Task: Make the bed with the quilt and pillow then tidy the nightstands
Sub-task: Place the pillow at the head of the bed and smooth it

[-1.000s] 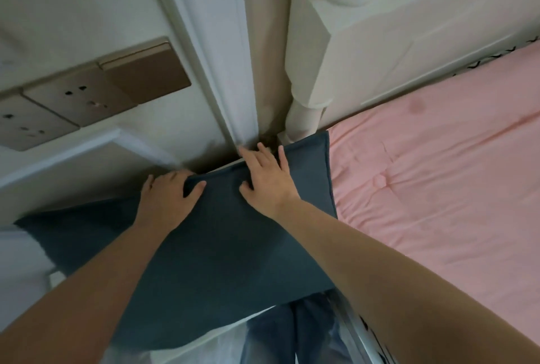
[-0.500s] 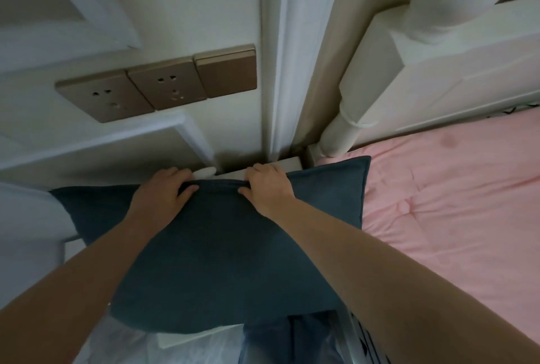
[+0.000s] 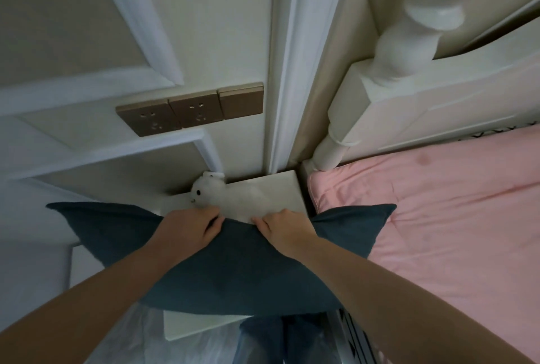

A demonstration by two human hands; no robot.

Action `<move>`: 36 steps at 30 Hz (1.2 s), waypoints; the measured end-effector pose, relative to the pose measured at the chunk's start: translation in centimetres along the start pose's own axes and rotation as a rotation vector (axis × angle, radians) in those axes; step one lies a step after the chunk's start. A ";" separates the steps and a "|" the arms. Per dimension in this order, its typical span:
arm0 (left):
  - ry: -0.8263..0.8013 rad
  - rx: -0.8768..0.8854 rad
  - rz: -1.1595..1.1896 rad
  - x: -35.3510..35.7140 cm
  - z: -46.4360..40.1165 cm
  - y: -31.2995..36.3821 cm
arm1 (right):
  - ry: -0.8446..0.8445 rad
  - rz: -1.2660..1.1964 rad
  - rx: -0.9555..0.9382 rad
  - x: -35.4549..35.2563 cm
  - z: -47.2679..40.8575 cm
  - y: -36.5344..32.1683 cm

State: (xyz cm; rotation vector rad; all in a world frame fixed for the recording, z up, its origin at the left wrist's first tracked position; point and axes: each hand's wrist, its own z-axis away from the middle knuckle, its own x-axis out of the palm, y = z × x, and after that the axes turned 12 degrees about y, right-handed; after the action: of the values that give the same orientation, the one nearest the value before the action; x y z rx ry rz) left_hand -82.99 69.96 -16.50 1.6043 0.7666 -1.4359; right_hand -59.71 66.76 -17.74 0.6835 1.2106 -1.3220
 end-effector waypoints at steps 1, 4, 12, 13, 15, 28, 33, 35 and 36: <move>-0.013 0.000 0.003 -0.4 -0.1 0.4 | -0.031 0.002 0.024 -0.2 0.2 0.0; -0.001 0.033 -0.011 -2.1 -0.2 2.0 | -0.091 -0.055 0.115 -2.0 1.2 0.0; -0.150 0.112 -0.028 -7.8 -3.2 7.7 | -0.208 -0.104 0.314 -8.1 5.3 1.1; -0.143 0.139 -0.031 -8.6 -3.7 8.6 | -0.216 -0.109 0.325 -9.0 5.9 1.3; -0.142 0.182 -0.041 -10.0 -4.4 10.0 | -0.192 -0.165 0.376 -10.8 7.4 1.7; -0.068 0.441 -0.050 -18.5 -10.9 21.6 | 0.046 -0.381 0.660 -20.2 16.8 7.9; -0.103 0.539 -0.022 -20.5 -12.8 27.5 | 0.084 -0.371 0.718 -24.1 22.6 10.4; -0.109 0.577 0.007 -20.6 -13.4 30.4 | 0.128 -0.350 0.771 -25.0 25.2 11.9; -0.121 0.589 0.024 -20.4 -13.6 31.8 | 0.140 -0.340 0.797 -25.2 26.4 12.6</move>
State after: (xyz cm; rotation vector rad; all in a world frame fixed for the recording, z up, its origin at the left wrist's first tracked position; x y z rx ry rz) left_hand -52.33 68.75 9.40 1.9197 0.2557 -1.8310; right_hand -36.51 53.72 10.18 1.1773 0.9039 -2.1055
